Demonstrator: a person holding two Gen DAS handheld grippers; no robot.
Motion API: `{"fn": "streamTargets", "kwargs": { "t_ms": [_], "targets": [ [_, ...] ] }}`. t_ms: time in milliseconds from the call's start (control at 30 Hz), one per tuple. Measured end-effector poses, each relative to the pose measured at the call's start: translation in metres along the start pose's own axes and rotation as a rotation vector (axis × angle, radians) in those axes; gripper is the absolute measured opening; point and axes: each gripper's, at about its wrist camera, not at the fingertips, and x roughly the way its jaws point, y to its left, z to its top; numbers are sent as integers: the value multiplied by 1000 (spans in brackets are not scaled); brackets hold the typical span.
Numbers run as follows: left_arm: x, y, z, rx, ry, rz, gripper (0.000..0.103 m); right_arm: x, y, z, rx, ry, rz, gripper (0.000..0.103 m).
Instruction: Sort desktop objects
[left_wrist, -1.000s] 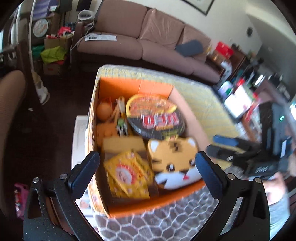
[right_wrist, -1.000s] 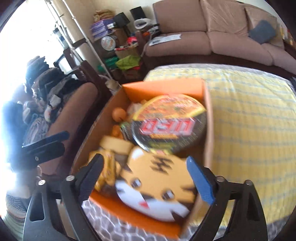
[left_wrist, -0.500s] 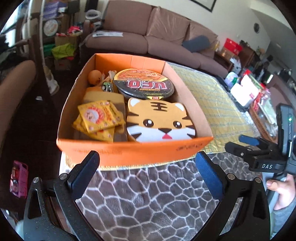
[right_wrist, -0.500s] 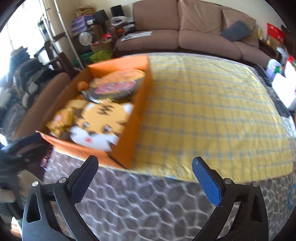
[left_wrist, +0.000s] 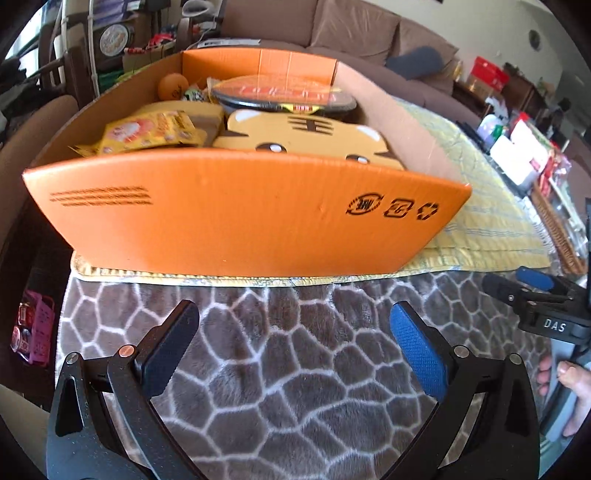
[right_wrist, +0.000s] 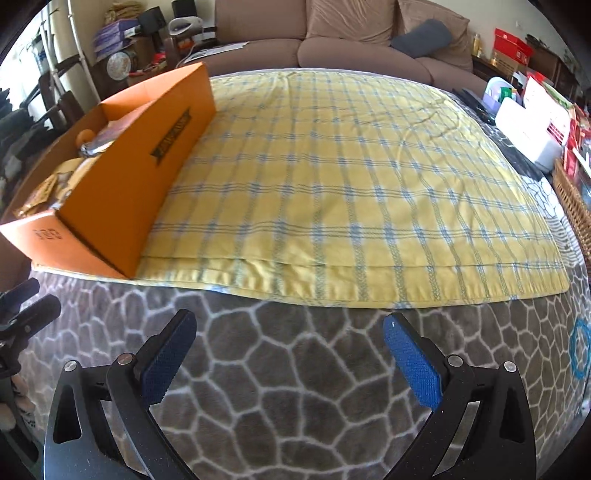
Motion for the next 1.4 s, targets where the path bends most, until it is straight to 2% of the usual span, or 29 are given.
{"fn": "streamTargets", "kwargs": {
  "t_ms": [267,467,667,1400],
  "targets": [
    [27,-13,-2,13,5,70,103,21,-9,-3,-23,9,-50,103],
    [36,-27,-6,49,1,175,103,29,-17,-7,18,-16,-54,103],
    [37,-29,-8,38,-8,182,103,27,-15,-12,20,-64,-65,103],
    [32,-28,-12,38,-8,184,103,27,-14,-11,19,-64,-65,103]
  ]
}}
